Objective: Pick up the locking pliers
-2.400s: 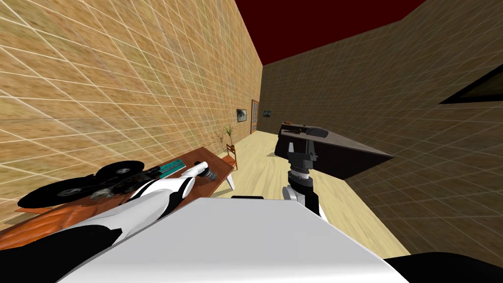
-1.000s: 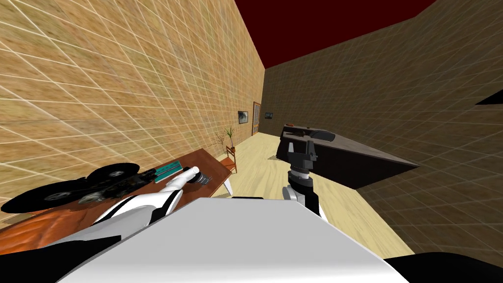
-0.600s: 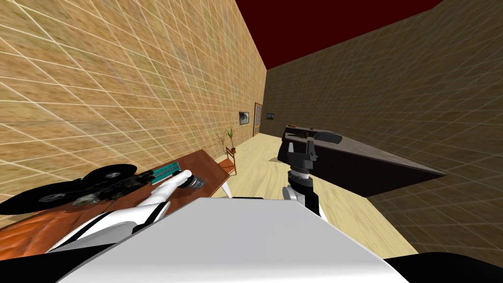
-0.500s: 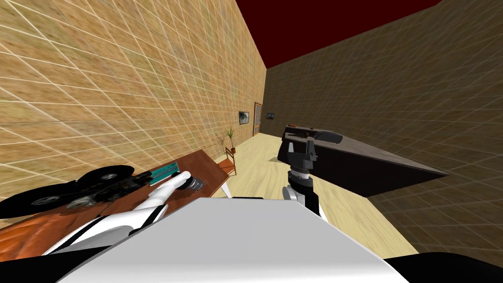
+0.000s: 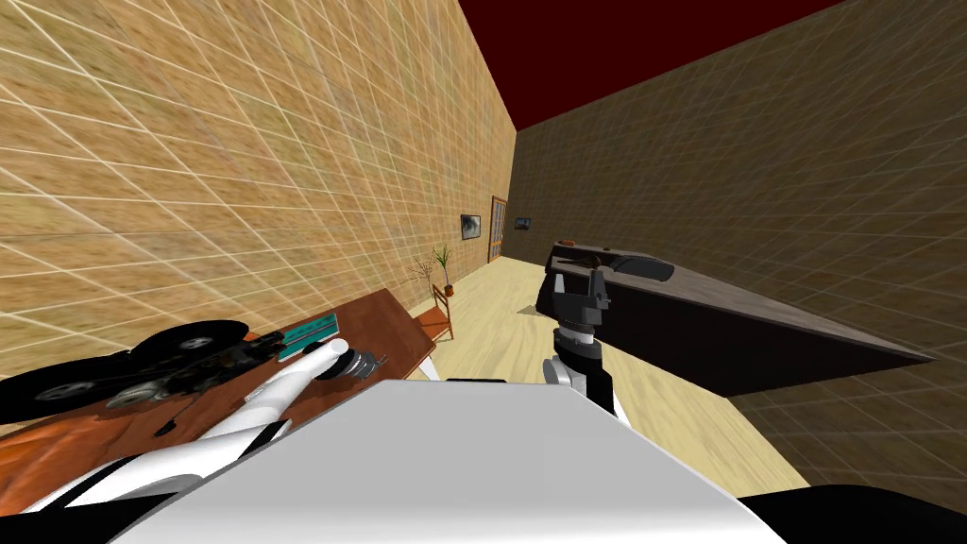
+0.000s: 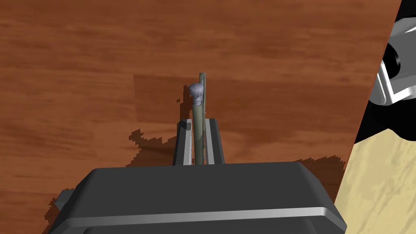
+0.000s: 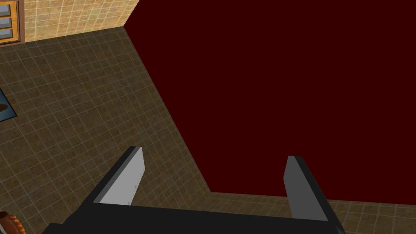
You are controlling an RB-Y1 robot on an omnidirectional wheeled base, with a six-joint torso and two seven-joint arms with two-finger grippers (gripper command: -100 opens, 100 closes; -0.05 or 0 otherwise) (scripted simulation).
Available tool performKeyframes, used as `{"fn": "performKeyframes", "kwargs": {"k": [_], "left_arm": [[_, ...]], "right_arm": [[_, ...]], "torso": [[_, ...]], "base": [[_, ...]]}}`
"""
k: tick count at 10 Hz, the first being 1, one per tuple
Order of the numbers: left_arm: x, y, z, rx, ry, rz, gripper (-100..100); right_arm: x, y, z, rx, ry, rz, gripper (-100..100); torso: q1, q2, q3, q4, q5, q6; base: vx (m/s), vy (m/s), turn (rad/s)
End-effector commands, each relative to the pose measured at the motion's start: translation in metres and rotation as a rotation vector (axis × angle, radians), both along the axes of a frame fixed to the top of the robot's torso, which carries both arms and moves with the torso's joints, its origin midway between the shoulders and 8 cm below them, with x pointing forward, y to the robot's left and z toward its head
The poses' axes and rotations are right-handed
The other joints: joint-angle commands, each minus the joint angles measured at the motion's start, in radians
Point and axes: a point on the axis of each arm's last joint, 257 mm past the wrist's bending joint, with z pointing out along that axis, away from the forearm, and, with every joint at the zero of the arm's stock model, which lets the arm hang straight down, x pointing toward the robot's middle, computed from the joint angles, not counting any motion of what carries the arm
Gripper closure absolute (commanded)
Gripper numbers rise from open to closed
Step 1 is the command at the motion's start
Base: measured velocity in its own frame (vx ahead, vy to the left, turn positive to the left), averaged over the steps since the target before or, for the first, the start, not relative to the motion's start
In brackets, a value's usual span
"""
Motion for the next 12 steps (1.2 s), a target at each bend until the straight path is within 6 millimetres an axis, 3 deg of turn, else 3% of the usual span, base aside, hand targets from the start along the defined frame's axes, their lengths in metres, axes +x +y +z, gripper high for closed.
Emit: {"fn": "performKeyframes", "kwargs": {"k": [1,2,5,8,10,11,12], "left_arm": [[-0.016,0.001,-0.002,0.003,0.015,-0.004,100],[-0.012,0.001,0.001,0.007,0.005,-0.013,100],[-0.033,0.008,0.008,0.009,0.005,-0.043,100],[-0.054,0.017,0.029,0.004,-0.010,-0.107,100],[-0.077,0.016,0.025,0.006,0.015,-0.113,100],[-0.070,0.014,0.026,0.006,0.005,-0.113,100],[-0.071,0.014,0.026,0.005,0.007,-0.112,0]], "right_arm": [[0.000,0.000,0.000,0.000,0.000,0.000,0],[0.000,0.000,0.000,0.000,0.000,0.000,0],[0.000,0.000,0.000,0.000,0.000,0.000,0],[0.000,0.000,0.000,0.000,0.000,0.000,0],[0.000,0.000,0.000,0.000,0.000,0.000,0],[0.000,0.000,0.000,0.000,0.000,0.000,0],[0.000,0.000,0.000,0.000,0.000,0.000,0]], "torso": [[0.000,0.000,0.000,0.000,0.000,0.000],[0.001,0.002,0.001,0.000,0.000,0.000],[-0.001,0.001,0.001,0.000,-0.001,0.001],[-0.003,0.000,0.000,0.000,-0.001,0.002],[-0.003,-0.002,-0.001,0.000,-0.002,0.003],[-0.001,0.002,0.001,0.001,-0.001,0.003],[0.001,0.005,0.003,0.001,-0.001,0.003]], "base": [[0.059,-0.044,0.008],[0.008,-0.013,-0.006],[0.084,-0.050,0.053],[0.128,-0.086,0.081],[0.098,-0.056,0.020],[0.012,-0.009,0.003],[0.000,0.000,0.000]]}}
